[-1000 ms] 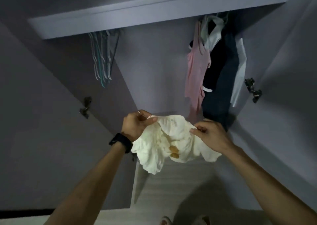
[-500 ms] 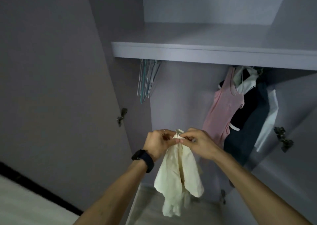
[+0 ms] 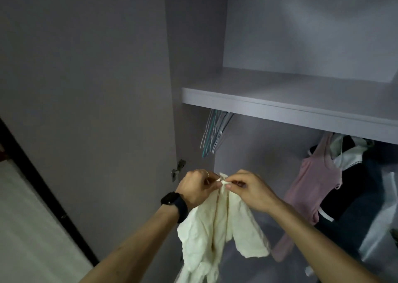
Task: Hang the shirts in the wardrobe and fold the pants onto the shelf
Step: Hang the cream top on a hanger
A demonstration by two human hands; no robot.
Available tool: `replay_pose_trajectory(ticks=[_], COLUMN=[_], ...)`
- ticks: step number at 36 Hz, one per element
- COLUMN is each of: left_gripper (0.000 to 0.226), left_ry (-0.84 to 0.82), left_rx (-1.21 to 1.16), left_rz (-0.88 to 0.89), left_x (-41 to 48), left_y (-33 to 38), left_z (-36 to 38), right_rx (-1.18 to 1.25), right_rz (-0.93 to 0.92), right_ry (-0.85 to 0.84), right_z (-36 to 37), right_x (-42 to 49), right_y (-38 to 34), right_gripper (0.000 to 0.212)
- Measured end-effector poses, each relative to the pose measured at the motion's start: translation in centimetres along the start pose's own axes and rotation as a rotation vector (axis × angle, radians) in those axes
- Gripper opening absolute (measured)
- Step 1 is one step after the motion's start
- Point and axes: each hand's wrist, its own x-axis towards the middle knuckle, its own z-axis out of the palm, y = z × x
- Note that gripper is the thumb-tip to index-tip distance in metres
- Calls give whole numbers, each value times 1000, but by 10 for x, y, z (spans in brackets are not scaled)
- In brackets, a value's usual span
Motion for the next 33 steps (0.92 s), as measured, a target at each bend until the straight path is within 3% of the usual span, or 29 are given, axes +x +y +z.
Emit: replay_pose_trajectory(ticks=[3, 5, 13, 19, 22, 26, 28, 33], left_gripper=[33, 32, 27, 21, 33, 55, 65, 54], left_ry=[36, 85, 238, 350, 254, 292, 302, 404], left_rx=[-44, 9, 530, 792, 992, 1209, 1340, 1488], left_rz=[1, 4, 112, 74, -39, -70, -25, 102], left_x=[-1, -2, 0, 24, 37, 41, 40, 44], left_y=[5, 8, 4, -24, -45, -78, -89, -109], left_z=[-2, -3, -15, -57, -69, -77, -78, -78], right_rx=[40, 66, 162, 94, 60, 56, 42, 100], right_rz=[-31, -36, -6, 117, 240, 358, 393, 475], right_ry=[14, 26, 38, 67, 52, 104, 131, 175], right_z=[-3, -4, -6, -13, -7, 8, 17, 49], right_x=[10, 14, 25, 60, 89, 136, 161, 217], right_y=[-5, -7, -6, 17, 39, 58, 66, 91], right_gripper=[31, 29, 12, 13, 16, 38, 44, 34])
